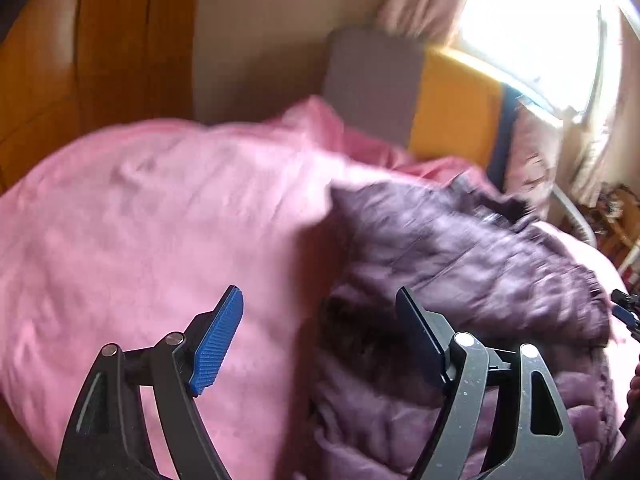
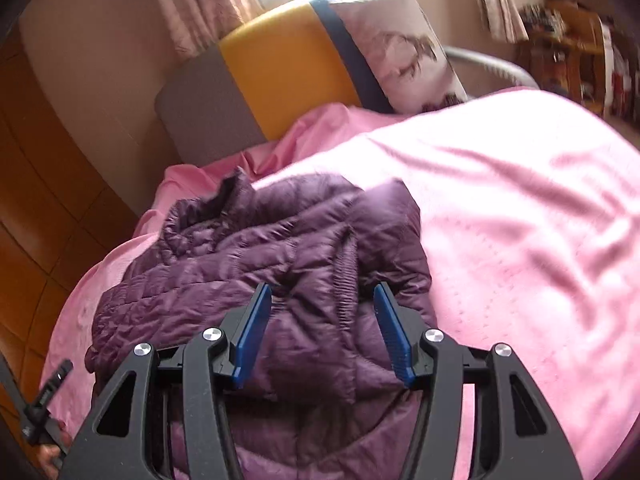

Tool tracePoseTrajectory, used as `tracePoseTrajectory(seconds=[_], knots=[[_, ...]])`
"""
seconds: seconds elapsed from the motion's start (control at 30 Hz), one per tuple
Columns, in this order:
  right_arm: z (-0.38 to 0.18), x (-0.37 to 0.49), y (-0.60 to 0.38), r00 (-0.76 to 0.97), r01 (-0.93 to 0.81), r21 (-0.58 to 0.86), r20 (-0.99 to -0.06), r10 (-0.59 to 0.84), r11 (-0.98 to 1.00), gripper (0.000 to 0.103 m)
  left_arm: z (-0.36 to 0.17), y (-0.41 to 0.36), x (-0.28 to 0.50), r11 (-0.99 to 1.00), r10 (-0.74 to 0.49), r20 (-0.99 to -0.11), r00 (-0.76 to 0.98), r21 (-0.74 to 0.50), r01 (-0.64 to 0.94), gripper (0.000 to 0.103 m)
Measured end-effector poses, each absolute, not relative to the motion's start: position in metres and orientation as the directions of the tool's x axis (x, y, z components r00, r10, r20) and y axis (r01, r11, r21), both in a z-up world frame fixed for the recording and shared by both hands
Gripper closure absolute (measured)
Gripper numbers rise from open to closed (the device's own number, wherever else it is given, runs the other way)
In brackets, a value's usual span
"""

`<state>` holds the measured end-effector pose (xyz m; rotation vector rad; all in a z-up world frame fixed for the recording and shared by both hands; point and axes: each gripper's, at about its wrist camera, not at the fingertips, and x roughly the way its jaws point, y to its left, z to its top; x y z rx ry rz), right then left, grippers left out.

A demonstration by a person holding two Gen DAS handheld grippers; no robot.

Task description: Fold large clothes

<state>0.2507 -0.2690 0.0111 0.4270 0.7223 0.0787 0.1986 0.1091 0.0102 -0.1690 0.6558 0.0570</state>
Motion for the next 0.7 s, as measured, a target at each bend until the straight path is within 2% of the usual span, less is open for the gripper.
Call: tracePoseTrajectory(seconds=[0.07,0.13,0.17,0.33,0.4,0.53,0.7], knots=[[0.016,0.251,-0.249,0.745,0.028,0.388,-0.622,0.24,0.921,0.041,0.02,0.097,0.206,0.989,-0.045,-0.593,0.804,-0.143,-0.05,0.021],[0.015,0.257,-0.227,0.73,0.0,0.332,-0.644,0.226,0.943,0.031,0.021,0.078,0.224,0.988,-0.105,-0.605,0.789,-0.154,0.014,0.021],[0.011,0.261,-0.216,0.72,-0.006,0.299,-0.661,0.212,0.954,0.029,0.017,0.068,0.234,0.986,-0.137,-0.622,0.771,-0.159,0.047,0.021],[-0.023,0.282,-0.202,0.651,0.014,0.228,-0.741,0.165,0.974,0.026,-0.027,0.042,0.268,0.989,-0.146,-0.739,0.657,-0.13,0.073,0.021],[-0.034,0.288,-0.205,0.631,0.018,0.233,-0.757,0.17,0.972,0.026,-0.047,0.043,0.273,0.986,-0.164,-0.767,0.621,-0.155,0.069,0.021],[-0.057,0.301,-0.202,0.605,0.021,0.193,-0.784,0.141,0.981,0.026,-0.056,0.042,0.277,0.984,-0.169,-0.776,0.608,-0.165,0.063,0.02],[-0.058,0.306,-0.2,0.594,0.022,0.176,-0.794,0.129,0.984,0.025,-0.049,0.041,0.274,0.987,-0.154,-0.78,0.607,-0.153,0.055,0.02]])
